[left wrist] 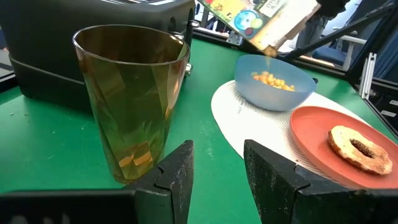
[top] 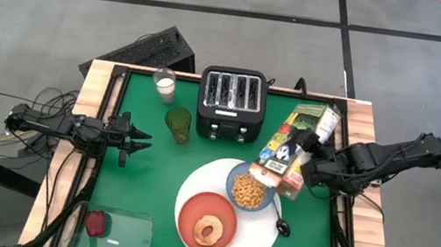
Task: Arrange a breakfast setting
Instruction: Pour the cereal from the cereal box into the blue bowl
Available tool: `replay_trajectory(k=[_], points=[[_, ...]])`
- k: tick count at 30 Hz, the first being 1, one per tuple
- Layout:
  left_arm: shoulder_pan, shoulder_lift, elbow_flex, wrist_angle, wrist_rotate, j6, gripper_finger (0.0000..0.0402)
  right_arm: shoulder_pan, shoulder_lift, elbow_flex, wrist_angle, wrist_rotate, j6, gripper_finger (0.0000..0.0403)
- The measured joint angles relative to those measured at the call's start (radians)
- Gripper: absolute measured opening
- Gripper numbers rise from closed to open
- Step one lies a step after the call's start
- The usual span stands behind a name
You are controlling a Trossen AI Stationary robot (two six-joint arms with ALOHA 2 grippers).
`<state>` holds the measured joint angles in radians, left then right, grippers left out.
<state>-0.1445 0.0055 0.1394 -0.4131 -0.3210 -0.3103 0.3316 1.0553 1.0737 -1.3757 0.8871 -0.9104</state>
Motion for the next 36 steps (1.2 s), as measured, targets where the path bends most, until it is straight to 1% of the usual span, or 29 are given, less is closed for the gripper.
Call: replay_trajectory(k=[4,8,13,17,20,25,29,33,36], points=[[0.0,0.0,0.0,0.0,0.0,0.0,0.0128,-0.007,0.0,0.0,0.021,-0.001,-0.038,0.0198],[0.0,0.0,0.0,0.0,0.0,0.0,0.0128,0.001,0.0,0.0,0.018,-0.006,-0.017,0.0198],[0.0,0.0,0.0,0.0,0.0,0.0,0.0128,0.013,0.0,0.0,0.035,-0.002,-0.034,0.0198],[0.0,0.0,0.0,0.0,0.0,0.0,0.0128,0.002,0.0,0.0,0.039,-0.02,-0.046,0.0198],[0.0,0.0,0.0,0.0,0.0,0.0,0.0128,0.008,0.0,0.0,0.054,0.0,-0.069,0.0198],[0.0,0.0,0.0,0.0,0.0,0.0,0.0128,-0.001,0.0,0.0,0.053,-0.012,-0.064,0.0198],[0.0,0.0,0.0,0.0,0.0,0.0,0.0128,0.008,0.0,0.0,0.048,0.001,-0.061,0.0198],[0.0,0.0,0.0,0.0,0.0,0.0,0.0128,-0.014,0.0,0.0,0.054,-0.013,-0.067,0.0198],[0.0,0.0,0.0,0.0,0.0,0.0,0.0128,-0.002,0.0,0.0,0.049,-0.01,-0.057,0.0198]])
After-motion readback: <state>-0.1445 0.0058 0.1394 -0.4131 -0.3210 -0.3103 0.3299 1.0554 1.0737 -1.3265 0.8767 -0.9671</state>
